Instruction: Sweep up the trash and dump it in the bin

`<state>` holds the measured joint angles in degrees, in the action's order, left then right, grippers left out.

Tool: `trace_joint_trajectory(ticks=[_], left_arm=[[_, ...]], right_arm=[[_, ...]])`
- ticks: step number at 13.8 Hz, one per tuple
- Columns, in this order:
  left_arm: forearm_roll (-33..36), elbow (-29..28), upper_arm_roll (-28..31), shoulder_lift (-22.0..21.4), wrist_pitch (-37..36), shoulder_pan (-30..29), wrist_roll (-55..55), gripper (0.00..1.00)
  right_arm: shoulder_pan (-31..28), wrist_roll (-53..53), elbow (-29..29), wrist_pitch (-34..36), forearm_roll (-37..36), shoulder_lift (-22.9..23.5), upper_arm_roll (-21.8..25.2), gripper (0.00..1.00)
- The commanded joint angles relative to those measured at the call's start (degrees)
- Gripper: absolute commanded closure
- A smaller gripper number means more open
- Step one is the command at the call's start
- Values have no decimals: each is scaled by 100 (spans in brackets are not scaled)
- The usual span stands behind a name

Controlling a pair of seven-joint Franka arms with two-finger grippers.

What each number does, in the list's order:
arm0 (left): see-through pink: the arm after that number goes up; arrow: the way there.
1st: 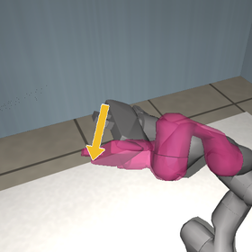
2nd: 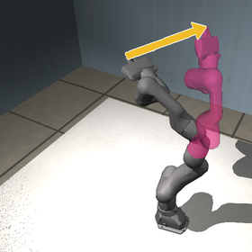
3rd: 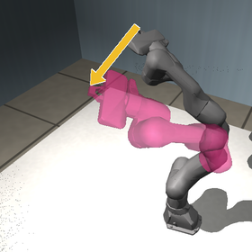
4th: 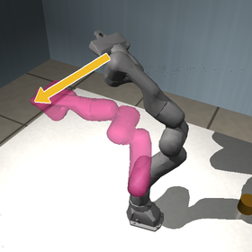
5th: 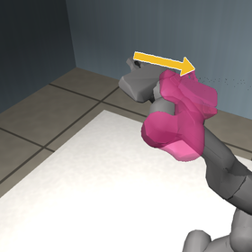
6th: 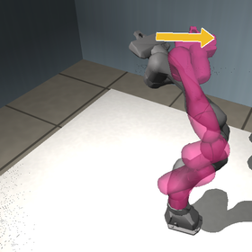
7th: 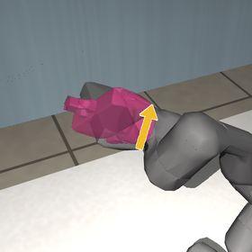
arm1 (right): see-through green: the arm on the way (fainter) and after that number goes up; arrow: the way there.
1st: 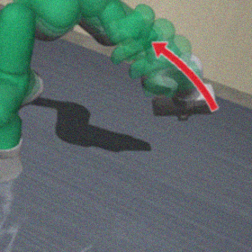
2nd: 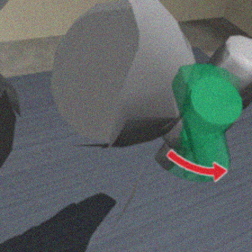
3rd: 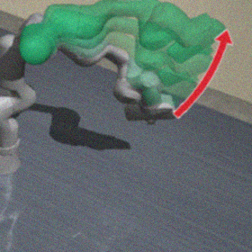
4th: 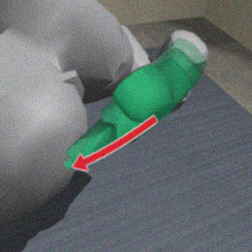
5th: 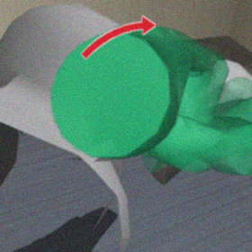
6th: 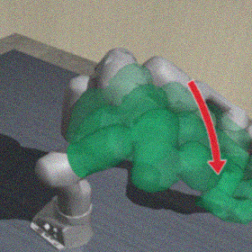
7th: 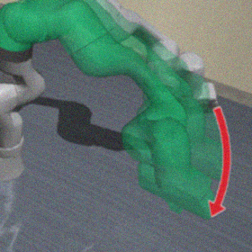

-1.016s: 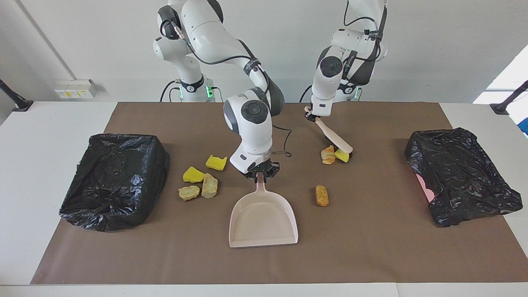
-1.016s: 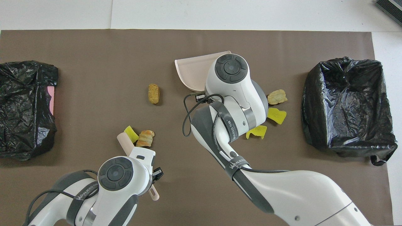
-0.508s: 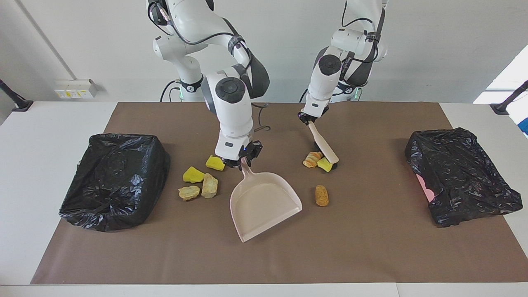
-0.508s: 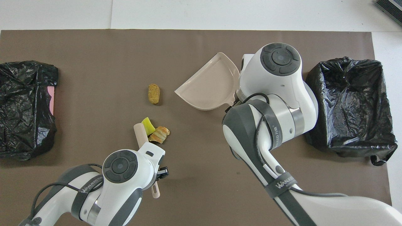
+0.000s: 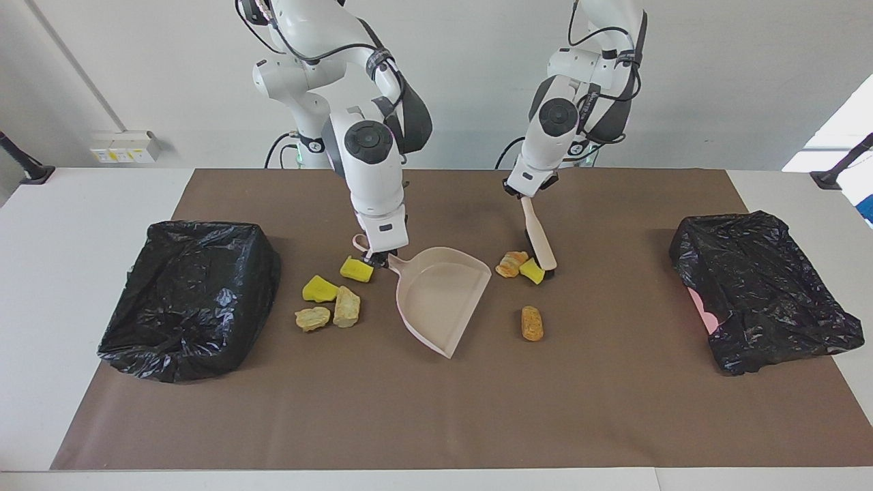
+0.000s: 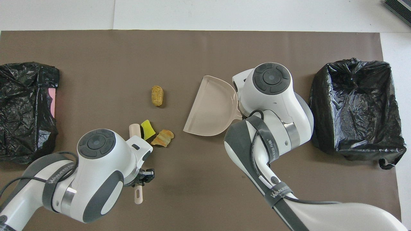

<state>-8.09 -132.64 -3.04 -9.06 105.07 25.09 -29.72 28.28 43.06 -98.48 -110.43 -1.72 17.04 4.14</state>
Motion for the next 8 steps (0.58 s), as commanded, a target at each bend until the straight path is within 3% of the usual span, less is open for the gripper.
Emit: trace_joint_trajectory(ticks=[1,4,8], left_arm=[[53,54,-47,45,-49,-22,-6,100],[62,-367,-47,-148,522,-13,-427,100],[53,-464,-65,-88,960,48,-665,100]], right_arm=[[11,431,-233,-119,-153,-139,-27,100],[169,414,-268,-233,-241,-25,-27,100],[292,264,-268,-330,-241,72,-36,100]])
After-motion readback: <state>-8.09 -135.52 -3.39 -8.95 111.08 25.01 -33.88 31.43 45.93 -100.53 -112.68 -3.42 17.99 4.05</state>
